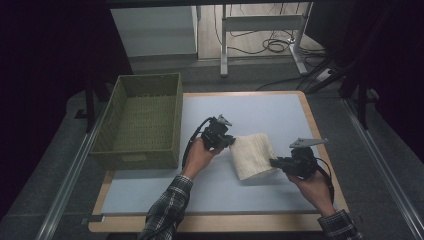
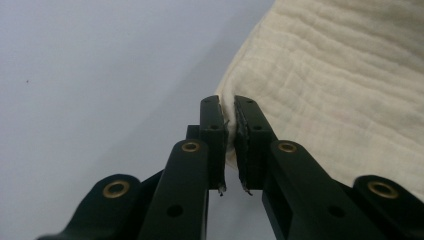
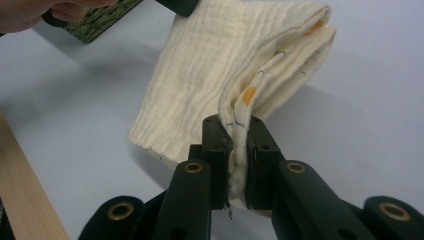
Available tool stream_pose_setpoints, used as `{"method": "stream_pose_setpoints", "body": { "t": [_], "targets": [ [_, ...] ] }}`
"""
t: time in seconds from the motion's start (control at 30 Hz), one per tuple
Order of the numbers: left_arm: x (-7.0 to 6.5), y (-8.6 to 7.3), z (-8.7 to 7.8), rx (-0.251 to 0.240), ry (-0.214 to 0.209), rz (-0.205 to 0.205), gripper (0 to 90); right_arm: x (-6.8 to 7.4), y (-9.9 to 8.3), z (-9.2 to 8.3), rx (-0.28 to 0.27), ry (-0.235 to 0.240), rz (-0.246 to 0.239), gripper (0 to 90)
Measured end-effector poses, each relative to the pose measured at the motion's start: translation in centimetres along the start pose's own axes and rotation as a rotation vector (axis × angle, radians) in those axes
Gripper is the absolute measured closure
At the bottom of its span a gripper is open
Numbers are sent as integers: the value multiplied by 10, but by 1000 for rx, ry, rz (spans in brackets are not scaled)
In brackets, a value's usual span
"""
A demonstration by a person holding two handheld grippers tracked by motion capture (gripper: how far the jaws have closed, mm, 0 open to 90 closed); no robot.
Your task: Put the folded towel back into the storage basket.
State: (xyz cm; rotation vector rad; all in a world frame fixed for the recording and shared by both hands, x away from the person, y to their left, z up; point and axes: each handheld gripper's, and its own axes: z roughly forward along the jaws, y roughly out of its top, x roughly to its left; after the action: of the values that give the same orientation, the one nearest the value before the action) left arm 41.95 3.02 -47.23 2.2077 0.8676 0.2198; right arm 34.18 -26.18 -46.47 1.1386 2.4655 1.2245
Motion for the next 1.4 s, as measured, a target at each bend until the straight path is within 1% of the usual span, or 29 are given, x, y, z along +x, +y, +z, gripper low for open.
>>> {"method": "stream_pose_setpoints", "body": {
  "t": [0.23, 0.43, 0.57, 0.77, 1.1, 1.4],
  "targets": [
    [5, 0, -13, 18, 6, -11, 833, 5, 7, 3, -3, 19, -8, 818],
    [12, 3, -27, 47, -1, -28, 832, 10, 16, 5, -5, 32, -16, 818],
    [16, 6, -39, 71, 4, -28, 830, 14, 22, 6, -6, 47, -27, 818],
    [22, 9, -57, 97, 28, -26, 828, 22, 33, 10, -11, 74, -34, 818],
    [35, 3, -84, 130, 72, -34, 828, 36, 53, 22, -3, 114, -54, 819],
    [50, -1, -111, 120, 111, -54, 827, 47, 72, 36, -3, 147, -65, 819]
  ]
}}
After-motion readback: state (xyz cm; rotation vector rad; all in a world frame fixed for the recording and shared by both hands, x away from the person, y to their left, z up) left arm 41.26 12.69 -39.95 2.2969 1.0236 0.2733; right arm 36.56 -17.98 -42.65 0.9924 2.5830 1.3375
